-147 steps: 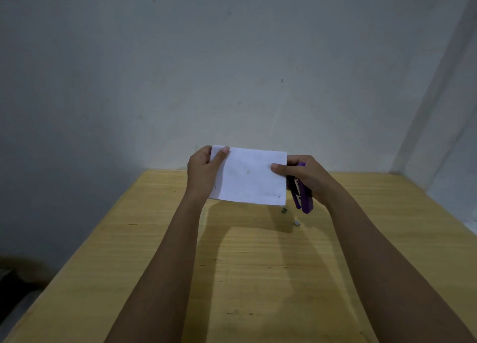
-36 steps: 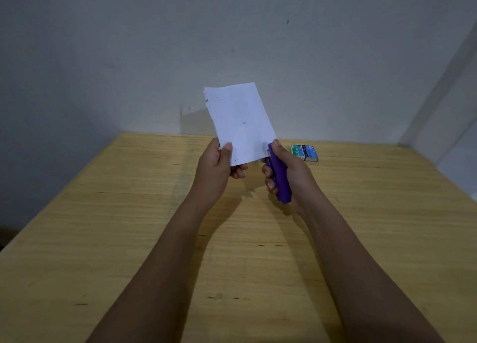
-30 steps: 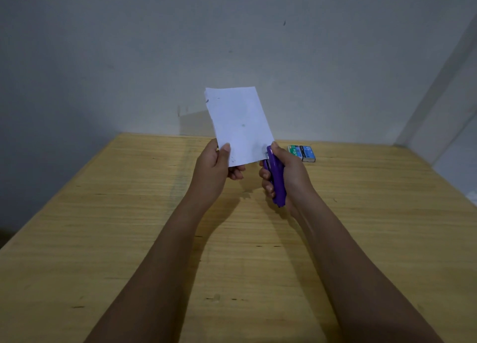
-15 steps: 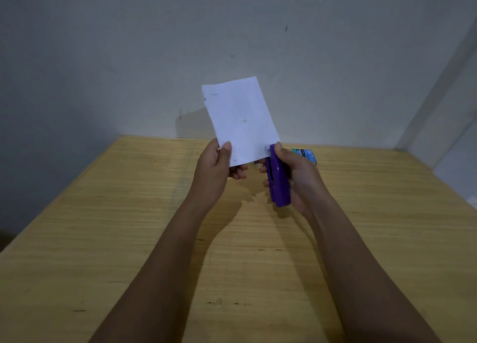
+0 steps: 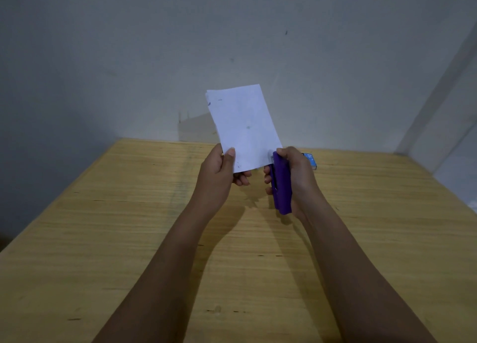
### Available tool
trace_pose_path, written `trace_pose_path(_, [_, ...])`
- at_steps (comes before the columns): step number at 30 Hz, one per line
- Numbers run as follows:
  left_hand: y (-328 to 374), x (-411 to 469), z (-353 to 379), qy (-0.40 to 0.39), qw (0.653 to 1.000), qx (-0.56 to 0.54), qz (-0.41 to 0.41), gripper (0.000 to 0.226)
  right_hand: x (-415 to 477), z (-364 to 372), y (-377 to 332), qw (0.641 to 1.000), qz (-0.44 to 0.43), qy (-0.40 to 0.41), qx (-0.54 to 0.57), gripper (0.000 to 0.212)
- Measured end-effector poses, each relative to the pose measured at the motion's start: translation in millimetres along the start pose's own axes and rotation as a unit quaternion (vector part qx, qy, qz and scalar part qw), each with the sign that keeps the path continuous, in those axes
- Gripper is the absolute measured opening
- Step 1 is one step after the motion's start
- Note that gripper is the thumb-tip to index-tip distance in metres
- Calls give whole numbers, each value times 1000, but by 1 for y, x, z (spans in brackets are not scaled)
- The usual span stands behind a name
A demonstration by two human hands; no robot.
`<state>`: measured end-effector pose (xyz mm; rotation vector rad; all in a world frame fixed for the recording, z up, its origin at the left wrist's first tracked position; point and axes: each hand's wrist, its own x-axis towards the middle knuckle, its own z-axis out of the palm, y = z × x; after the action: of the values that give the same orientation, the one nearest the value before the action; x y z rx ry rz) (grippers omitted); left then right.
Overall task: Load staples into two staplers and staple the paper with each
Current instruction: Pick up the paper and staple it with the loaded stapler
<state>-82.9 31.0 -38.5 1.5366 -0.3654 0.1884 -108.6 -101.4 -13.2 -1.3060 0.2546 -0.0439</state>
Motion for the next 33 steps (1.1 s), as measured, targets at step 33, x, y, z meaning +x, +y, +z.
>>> trace_pose_path(33, [14,-15,16,-66,996,42,48,18,4,-9,-14,989,8,120,-86,40])
